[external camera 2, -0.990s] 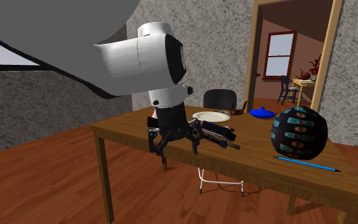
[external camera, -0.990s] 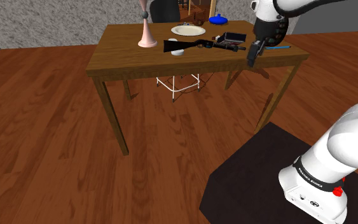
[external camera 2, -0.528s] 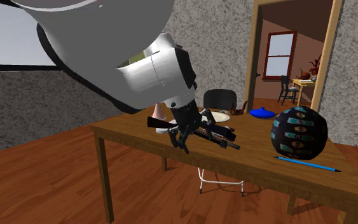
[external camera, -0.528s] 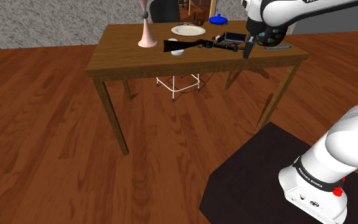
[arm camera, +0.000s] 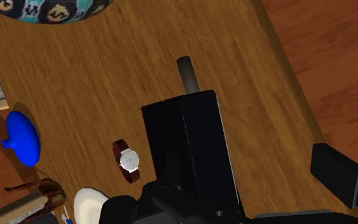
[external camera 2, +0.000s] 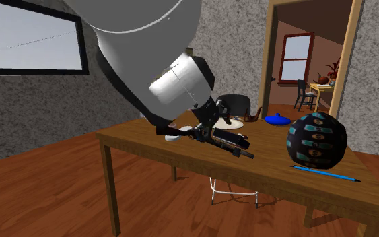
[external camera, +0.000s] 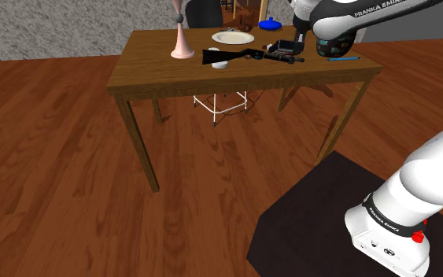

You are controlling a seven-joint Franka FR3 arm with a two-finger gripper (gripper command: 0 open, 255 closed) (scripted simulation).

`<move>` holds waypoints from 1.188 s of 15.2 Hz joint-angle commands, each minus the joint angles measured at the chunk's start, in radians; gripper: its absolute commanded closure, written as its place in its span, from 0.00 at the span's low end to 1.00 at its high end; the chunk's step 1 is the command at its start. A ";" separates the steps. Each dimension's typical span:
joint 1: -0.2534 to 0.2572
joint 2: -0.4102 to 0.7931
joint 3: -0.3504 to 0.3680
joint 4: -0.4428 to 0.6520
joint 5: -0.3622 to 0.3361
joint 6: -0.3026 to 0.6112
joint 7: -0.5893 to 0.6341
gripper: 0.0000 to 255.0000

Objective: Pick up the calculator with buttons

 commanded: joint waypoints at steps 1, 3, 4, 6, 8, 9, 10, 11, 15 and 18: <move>-0.016 0.046 0.003 0.039 -0.079 0.059 -0.001 0.00; -0.027 0.083 0.008 0.077 -0.144 0.100 0.003 0.00; -0.030 0.087 0.008 0.069 -0.154 0.109 0.015 0.00; -0.035 0.095 0.009 0.054 -0.175 0.127 0.040 0.00; -0.040 0.104 0.010 0.040 -0.197 0.145 0.066 0.00; -0.043 0.109 0.011 0.033 -0.209 0.154 0.079 0.00; -0.046 0.114 0.012 0.027 -0.221 0.162 0.093 0.00; -0.047 0.117 0.012 0.023 -0.228 0.167 0.101 0.00; -0.047 0.117 0.012 0.025 -0.227 0.166 0.100 1.00; -0.047 0.118 0.012 0.026 -0.226 0.166 0.099 1.00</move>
